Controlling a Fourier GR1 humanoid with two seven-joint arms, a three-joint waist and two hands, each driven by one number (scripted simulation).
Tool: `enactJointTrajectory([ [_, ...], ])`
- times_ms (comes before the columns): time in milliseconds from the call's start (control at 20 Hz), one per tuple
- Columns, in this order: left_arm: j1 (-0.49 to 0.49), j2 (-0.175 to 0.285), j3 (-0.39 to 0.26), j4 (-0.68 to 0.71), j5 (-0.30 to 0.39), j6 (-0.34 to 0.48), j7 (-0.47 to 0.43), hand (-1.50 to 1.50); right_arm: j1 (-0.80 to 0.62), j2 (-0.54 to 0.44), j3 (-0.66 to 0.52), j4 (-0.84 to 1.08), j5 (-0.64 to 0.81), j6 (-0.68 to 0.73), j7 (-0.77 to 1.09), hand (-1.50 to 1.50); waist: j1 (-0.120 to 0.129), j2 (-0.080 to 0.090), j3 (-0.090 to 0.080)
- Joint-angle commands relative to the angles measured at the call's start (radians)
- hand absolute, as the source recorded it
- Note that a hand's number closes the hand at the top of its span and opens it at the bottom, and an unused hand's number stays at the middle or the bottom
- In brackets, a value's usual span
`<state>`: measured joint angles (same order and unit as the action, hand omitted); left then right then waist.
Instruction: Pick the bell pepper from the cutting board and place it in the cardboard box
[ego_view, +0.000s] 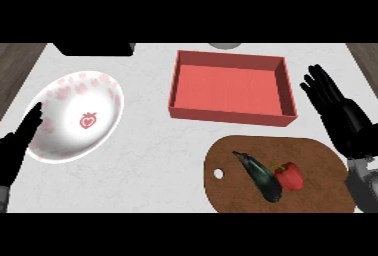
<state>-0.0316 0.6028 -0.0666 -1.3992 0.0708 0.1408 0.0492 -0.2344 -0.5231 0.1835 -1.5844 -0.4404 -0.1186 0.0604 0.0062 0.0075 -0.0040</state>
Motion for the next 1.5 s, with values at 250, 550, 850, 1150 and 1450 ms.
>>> enactJointTrajectory([
  [250,-0.114,-0.188,-0.150,-0.140,0.043,-0.088,-0.069,0.00,0.301,0.002,0.152,-0.054,0.264,-0.021,-0.263,-1.50,-0.070,-0.018,0.005],
  [550,-0.096,-0.206,-0.160,-0.113,0.065,-0.103,-0.055,0.00,0.305,-0.202,0.133,0.019,0.718,-0.271,-0.404,-1.50,-0.100,-0.022,0.001],
  [850,-0.150,-0.264,-0.208,-0.112,0.026,-0.067,-0.002,0.00,0.502,-0.257,0.143,-0.117,1.011,-0.542,-0.434,-1.50,-0.089,-0.021,0.001],
  [1150,-0.119,-0.263,-0.218,-0.175,0.024,-0.085,0.007,0.00,0.849,-0.355,0.140,-0.465,1.181,-0.510,-0.179,-1.50,-0.058,-0.019,0.000],
  [1450,-0.204,-0.319,-0.237,-0.142,-0.008,-0.070,0.053,0.00,0.976,-0.406,0.164,-0.680,1.275,-0.305,0.025,-1.50,-0.037,-0.011,0.002],
])
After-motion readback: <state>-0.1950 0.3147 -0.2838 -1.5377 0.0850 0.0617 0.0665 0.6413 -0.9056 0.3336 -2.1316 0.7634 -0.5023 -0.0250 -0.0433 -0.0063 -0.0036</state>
